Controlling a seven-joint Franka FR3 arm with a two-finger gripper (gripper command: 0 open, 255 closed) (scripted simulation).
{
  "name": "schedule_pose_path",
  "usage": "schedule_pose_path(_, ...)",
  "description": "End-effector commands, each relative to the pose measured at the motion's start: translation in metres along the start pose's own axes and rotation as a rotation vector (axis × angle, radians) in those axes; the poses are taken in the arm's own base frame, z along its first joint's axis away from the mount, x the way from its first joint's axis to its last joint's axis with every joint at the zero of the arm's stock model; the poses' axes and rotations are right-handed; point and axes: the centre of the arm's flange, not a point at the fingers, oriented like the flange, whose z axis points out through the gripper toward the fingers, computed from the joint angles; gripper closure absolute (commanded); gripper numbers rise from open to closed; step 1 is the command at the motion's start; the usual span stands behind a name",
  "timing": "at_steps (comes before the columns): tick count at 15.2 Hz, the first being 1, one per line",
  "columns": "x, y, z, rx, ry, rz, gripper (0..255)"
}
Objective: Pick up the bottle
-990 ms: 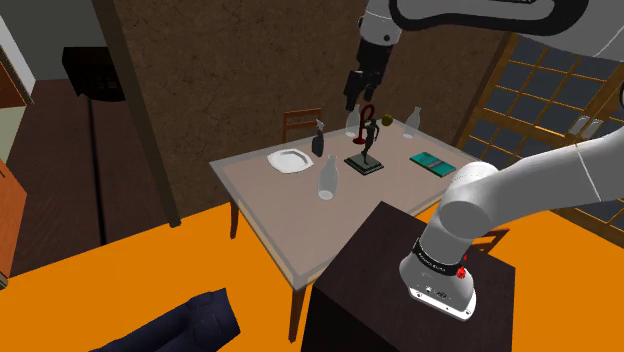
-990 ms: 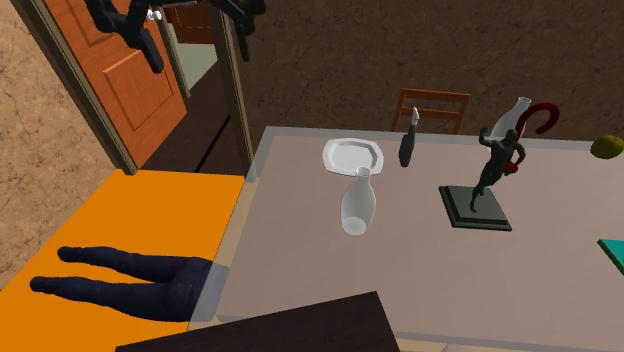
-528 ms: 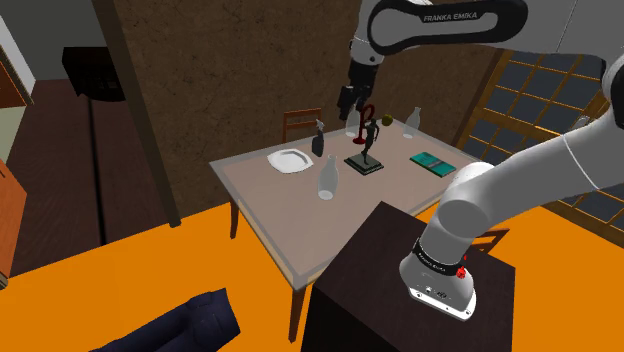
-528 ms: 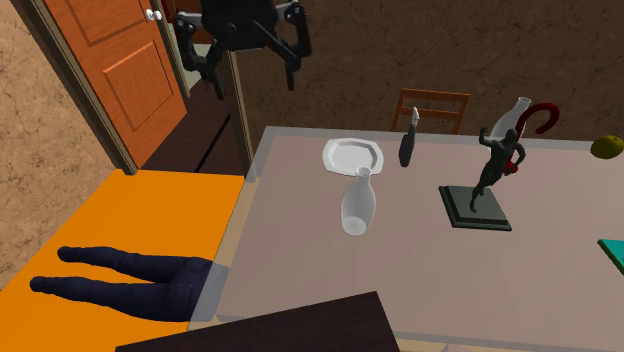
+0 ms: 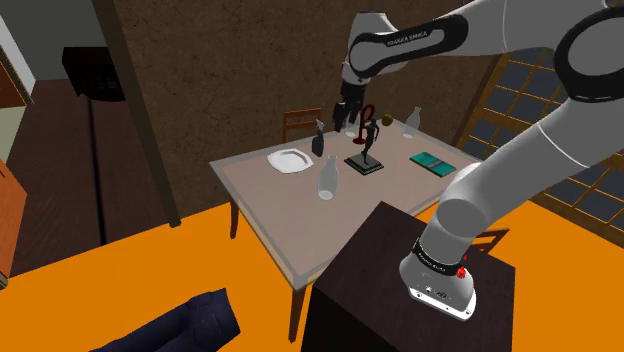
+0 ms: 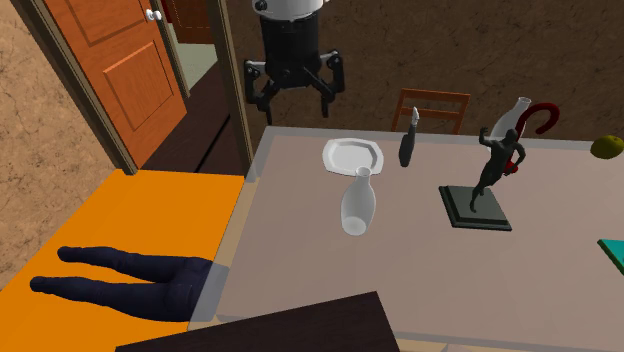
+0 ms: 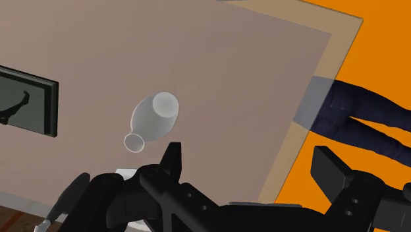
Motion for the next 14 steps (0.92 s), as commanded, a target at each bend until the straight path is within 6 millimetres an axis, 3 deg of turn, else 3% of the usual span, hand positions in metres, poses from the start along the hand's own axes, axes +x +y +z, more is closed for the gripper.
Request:
schedule_pose_path(1, 0.011, 0.014, 0.021, 0.002, -0.007, 0.0, 0)
schedule_pose_path(14, 0.081, 0.105, 0.154, 0.022, -0.055, 0.002, 0)
